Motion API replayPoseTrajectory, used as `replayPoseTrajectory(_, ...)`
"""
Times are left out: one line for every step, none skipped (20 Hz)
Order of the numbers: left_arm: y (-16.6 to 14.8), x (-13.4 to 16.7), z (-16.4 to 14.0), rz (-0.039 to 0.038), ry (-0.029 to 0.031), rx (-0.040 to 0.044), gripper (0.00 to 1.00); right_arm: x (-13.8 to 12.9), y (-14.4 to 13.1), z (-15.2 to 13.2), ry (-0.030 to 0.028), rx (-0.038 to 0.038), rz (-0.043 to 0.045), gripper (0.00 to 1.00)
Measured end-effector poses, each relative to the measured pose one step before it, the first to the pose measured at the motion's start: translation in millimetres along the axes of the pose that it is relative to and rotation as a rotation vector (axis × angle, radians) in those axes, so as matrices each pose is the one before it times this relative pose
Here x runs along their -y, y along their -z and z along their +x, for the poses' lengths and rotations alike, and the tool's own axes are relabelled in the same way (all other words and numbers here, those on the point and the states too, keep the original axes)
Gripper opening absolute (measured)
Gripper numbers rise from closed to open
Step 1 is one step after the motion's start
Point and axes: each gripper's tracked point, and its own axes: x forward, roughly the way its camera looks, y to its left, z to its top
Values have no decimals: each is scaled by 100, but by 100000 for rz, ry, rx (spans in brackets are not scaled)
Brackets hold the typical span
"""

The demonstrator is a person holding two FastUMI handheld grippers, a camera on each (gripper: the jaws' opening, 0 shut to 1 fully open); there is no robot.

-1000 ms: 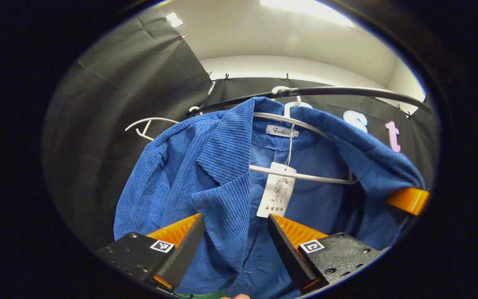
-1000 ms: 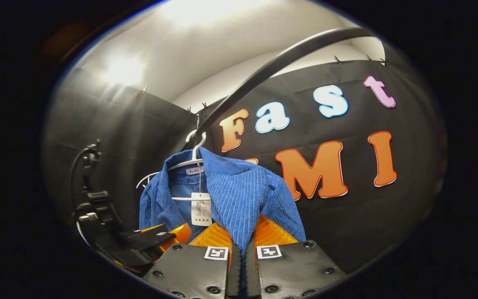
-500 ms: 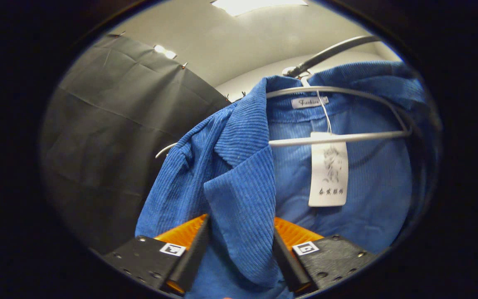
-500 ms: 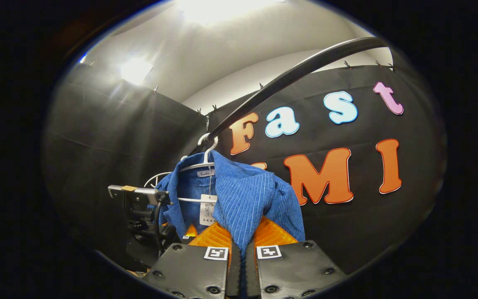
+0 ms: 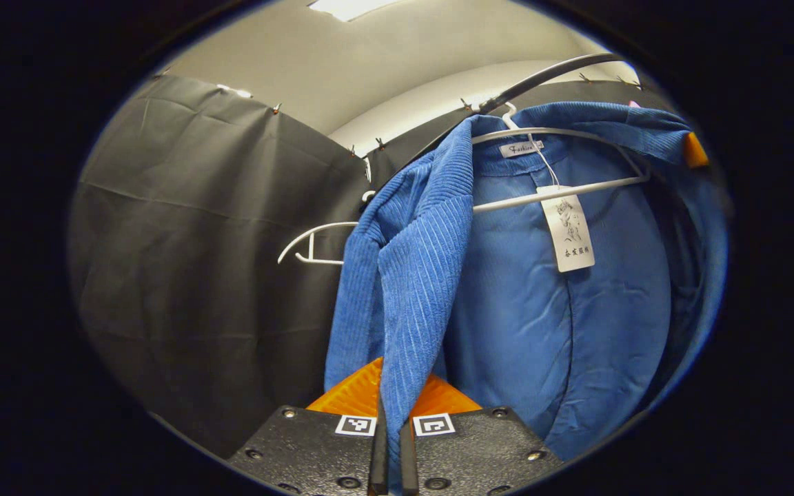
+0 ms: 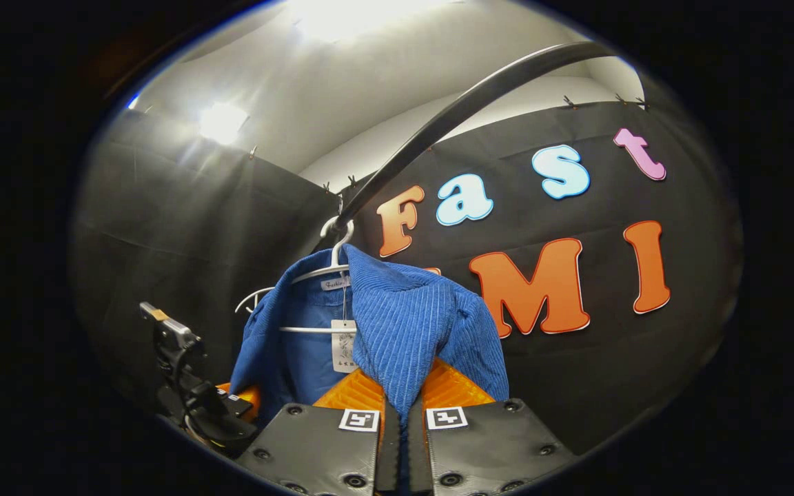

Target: Grasp the clothes on the hanger with both hands and then place them into the laundry hamper below.

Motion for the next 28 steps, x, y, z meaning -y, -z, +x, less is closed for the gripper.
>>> replayPoseTrajectory(-803, -1105, -368, 332, -1260, -70, 7, 101, 13, 132, 465, 223, 411, 12)
replayPoseTrajectory(-973, -715, -122, -898, -977, 53, 5, 282, 157, 63, 494, -168, 314, 12)
replayPoseTrajectory(-1073, -1026, -4, -1107, -1324, 80, 7, 249, 62, 223, 388, -74, 294, 12)
replayPoseTrajectory(-1109, -1362, 262, -1036, -1151, 553, 7, 67, 50, 85, 323, 242, 191, 12)
replayPoseTrajectory(-1371, -1265, 349, -657, -850, 1009, 5, -147, -28, 47, 235, 215, -95, 12)
replayPoseTrajectory(-1352, -1458, 557, -252, -1491, 1321, 7, -58, -36, 37, 185, 233, -528, 12)
replayPoseTrajectory(-1553, -1363, 509, -30, -1896, 1509, 7, 195, -2, 80, 170, 156, -901, 12)
replayPoseTrajectory(-1573, -1284, 538, 0, -2008, 1727, 9, 249, 2, -1, 111, 244, -1032, 12)
replayPoseTrajectory(-1552, -1235, 518, -287, -1341, 2025, 7, 96, -11, 40, 59, 124, -1020, 12)
replayPoseTrajectory(-1710, -1080, 655, -337, -1106, 2451, 5, 0, 4, 66, 20, 202, -908, 12)
replayPoseTrajectory(-1559, -784, 781, 96, 86, 1885, 5, 182, 28, 164, -68, 2, -818, 12)
replayPoseTrajectory(-1573, -709, 636, 547, 409, 1611, 7, 205, 69, 176, -21, -214, -469, 12)
replayPoseTrajectory(-1248, -618, 1029, 342, 198, 1615, 7, 109, 191, 149, 10, 19, -216, 12)
replayPoseTrajectory(-949, -522, 1034, -182, 117, 1991, 7, 129, 17, 87, 772, 538, -63, 12)
replayPoseTrajectory(-961, -375, 888, -726, 94, 1907, 7, -9, -249, -228, 646, 1033, -182, 12)
replayPoseTrajectory(-691, -253, 939, -474, 8, 1198, 6, 14, -190, -176, 541, 666, -335, 12)
replayPoseTrajectory(-422, -206, 969, 503, 82, 953, 5, -90, -134, -97, 487, 151, -310, 12)
replayPoseTrajectory(-118, -415, 1262, 1736, -246, 747, 5, -14, -21, -170, 363, -91, -20, 12)
replayPoseTrajectory(77, -56, 1267, 1700, 955, 254, 5, -82, -108, 24, -39, 1, 448, 12)
replayPoseTrajectory(141, 68, 1420, 912, 382, 272, 6, 19, -52, -81, 62, 193, 455, 12)
replayPoseTrajectory(193, 183, 1400, -1410, 986, 420, 6, 78, -194, -50, 249, 509, 251, 12)
replayPoseTrajectory(282, 344, 1398, -1298, 1145, -63, 5, -70, -52, -17, -174, 265, -43, 12)
replayPoseTrajectory(727, 131, 1058, 906, 1345, -352, 5, -165, -95, 85, -541, -97, -131, 12)
replayPoseTrajectory(701, 357, 904, 2647, 1095, -619, 6, -192, 38, -126, -730, -189, -22, 12)
replayPoseTrajectory(1030, 553, 961, 2442, 1151, -1226, 5, -297, 76, -212, -772, -162, 25, 12)
replayPoseTrajectory(1230, 765, 672, 997, 1608, -2217, 7, -256, 44, -107, -495, -72, -73, 12)
replayPoseTrajectory(1660, 680, 527, 232, 1627, -3182, 8, -340, -128, -303, -410, 16, -72, 12)
replayPoseTrajectory(1924, 728, 435, -425, 1426, -3768, 8, -217, -25, -28, -125, -125, -138, 12)
